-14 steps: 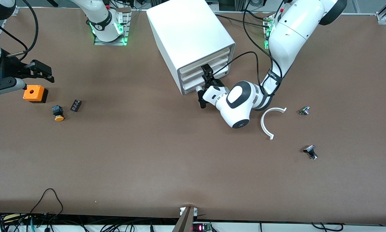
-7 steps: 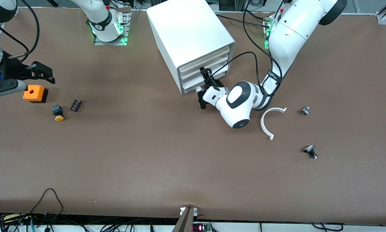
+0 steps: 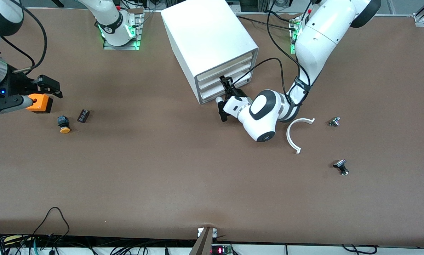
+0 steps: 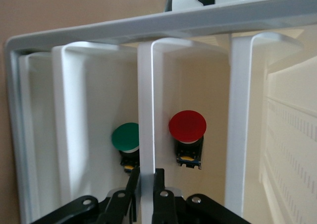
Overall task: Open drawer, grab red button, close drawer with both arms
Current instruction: 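Pull the drawer open with the left gripper while the right gripper reaches in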
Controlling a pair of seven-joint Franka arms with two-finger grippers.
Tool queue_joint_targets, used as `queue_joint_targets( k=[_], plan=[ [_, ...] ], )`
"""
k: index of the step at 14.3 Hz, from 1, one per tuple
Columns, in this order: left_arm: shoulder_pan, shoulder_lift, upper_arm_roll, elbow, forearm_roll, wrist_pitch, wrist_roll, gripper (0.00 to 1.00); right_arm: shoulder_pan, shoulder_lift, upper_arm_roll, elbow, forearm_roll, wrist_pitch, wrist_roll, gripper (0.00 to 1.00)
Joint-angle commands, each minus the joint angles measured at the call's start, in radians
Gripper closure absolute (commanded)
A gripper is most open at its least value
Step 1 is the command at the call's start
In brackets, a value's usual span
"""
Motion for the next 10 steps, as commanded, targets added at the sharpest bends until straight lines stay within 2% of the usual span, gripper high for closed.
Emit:
queue_joint_targets(
  k=[1,8,10],
  plan=[
    [0.003,0.016,0.025,0.045,0.019,-0.003,0.002,1.0,-0.013,0.015,0.01,0.023,-0.005,-0.007,-0.009,0.01],
    [0.003,0.027,0.112,0.107,0.023,-0.004,0.004,1.0,0.01,0.027,0.018,0.02,-0.002,-0.018,-0.014,0.01],
    [0.006,0.043,0.112,0.143,0.042,-0.003,-0.004,1.0,0.035,0.027,0.018,0.022,-0.002,-0.017,-0.014,0.01]
  ],
)
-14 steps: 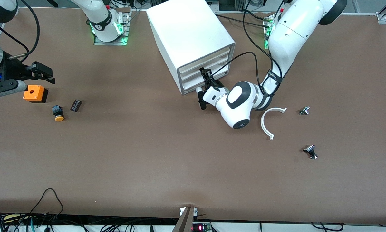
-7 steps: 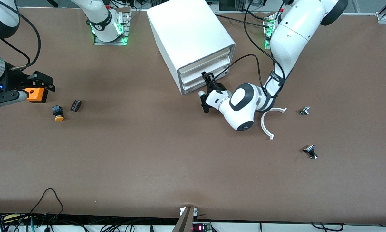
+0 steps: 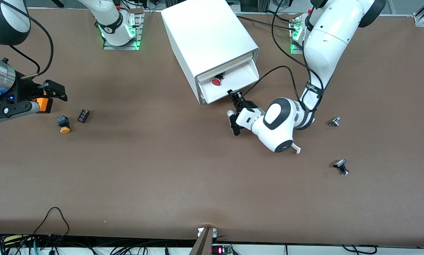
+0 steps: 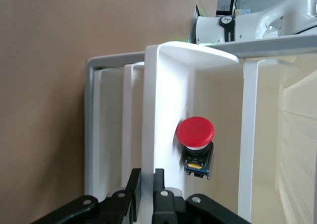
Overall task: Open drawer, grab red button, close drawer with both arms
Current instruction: 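Pull the drawer open with the left gripper while the right gripper reaches in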
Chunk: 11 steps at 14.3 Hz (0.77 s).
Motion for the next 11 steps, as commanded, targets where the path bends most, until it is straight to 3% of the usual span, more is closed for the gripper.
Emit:
queue_joint_targets(
  k=[1,6,11],
  plan=[
    [-0.001,0.054,0.017,0.085,0.038,-0.001,-0.014,1.0,0.023,0.009,0.0,0.022,0.0,-0.015,-0.003,0.01],
    [0.001,0.065,0.085,0.152,0.038,-0.001,-0.018,1.0,0.059,0.05,0.002,0.035,0.003,-0.004,0.0,0.01],
    [0.004,0.066,0.137,0.194,0.038,0.002,-0.032,1.0,0.087,0.087,0.002,0.074,0.078,-0.005,0.007,0.02]
  ],
)
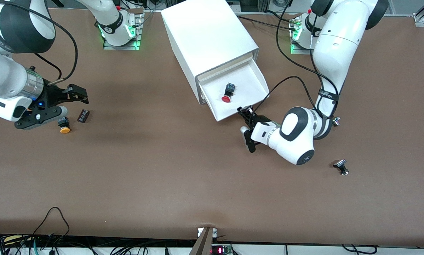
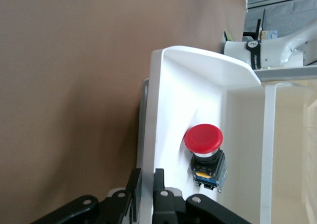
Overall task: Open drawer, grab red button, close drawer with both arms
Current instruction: 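Pull the drawer open with the left gripper while the right gripper reaches in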
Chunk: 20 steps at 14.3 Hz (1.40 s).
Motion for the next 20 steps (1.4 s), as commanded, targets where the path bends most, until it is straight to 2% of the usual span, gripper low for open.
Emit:
queue_joint_targets(
  k=[1,7,8,9,10,11,13,15,20],
  plan=[
    [-0.002,0.03,0.034,0.065,0.036,0.013,-0.028,1.0,0.025,0.035,0.0,0.049,0.022,-0.011,0.023,0.02],
    [-0.002,0.029,0.054,0.068,0.037,0.072,-0.023,0.99,0.106,0.063,0.0,0.056,0.022,0.001,0.178,0.02],
    [-0.002,0.029,0.054,0.067,0.037,0.075,-0.023,0.9,0.13,0.064,0.0,0.056,0.022,0.013,0.219,0.02],
    [-0.002,0.029,0.053,0.065,0.036,0.078,-0.028,0.59,0.152,0.069,0.0,0.056,0.022,0.027,0.253,0.02],
    [-0.002,0.024,0.053,0.065,0.036,0.078,-0.043,0.09,0.169,0.072,0.0,0.058,0.024,0.038,0.29,0.02],
    [-0.002,0.02,0.054,0.068,0.037,0.076,-0.064,0.0,0.187,0.078,0.001,0.058,0.036,0.043,0.324,0.02],
    [0.024,0.006,0.054,0.068,0.037,0.067,-0.071,0.0,0.225,0.102,0.001,0.091,0.091,0.052,0.411,0.02],
    [0.038,-0.014,0.058,0.068,0.049,0.043,-0.084,0.0,0.271,0.15,0.001,0.157,0.102,0.052,0.52,0.02],
    [0.05,-0.117,0.07,0.127,0.25,-0.029,-0.179,0.0,0.408,0.265,0.001,0.268,0.102,0.072,0.808,0.02]
  ],
)
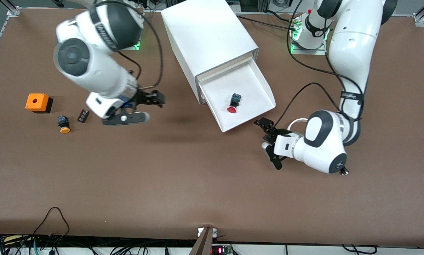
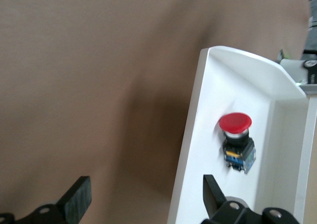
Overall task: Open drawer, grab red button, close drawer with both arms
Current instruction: 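Grasp the red button in the drawer with the right gripper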
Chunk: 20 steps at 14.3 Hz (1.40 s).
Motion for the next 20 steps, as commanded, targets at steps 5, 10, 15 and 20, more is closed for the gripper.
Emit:
queue_joint_targets(
  k=[5,10,15,20],
  plan=[
    [0.067,-0.174,0.054,0.013,0.165,-0.099,-0.159,0.0,0.21,0.18,-0.009,0.205,0.01,0.093,0.44,0.02],
    [0.072,-0.258,0.141,0.022,0.367,-0.099,-0.308,0.0,0.322,0.283,-0.012,0.273,0.0,0.203,0.663,0.02],
    [0.081,-0.283,0.197,0.065,0.469,-0.102,-0.503,0.0,0.405,0.364,-0.017,0.273,-0.068,0.271,0.77,0.02],
    [0.13,-0.3,0.2,0.063,0.481,-0.104,-0.514,0.0,0.422,0.418,-0.018,0.273,-0.102,0.312,0.78,0.06]
  ],
)
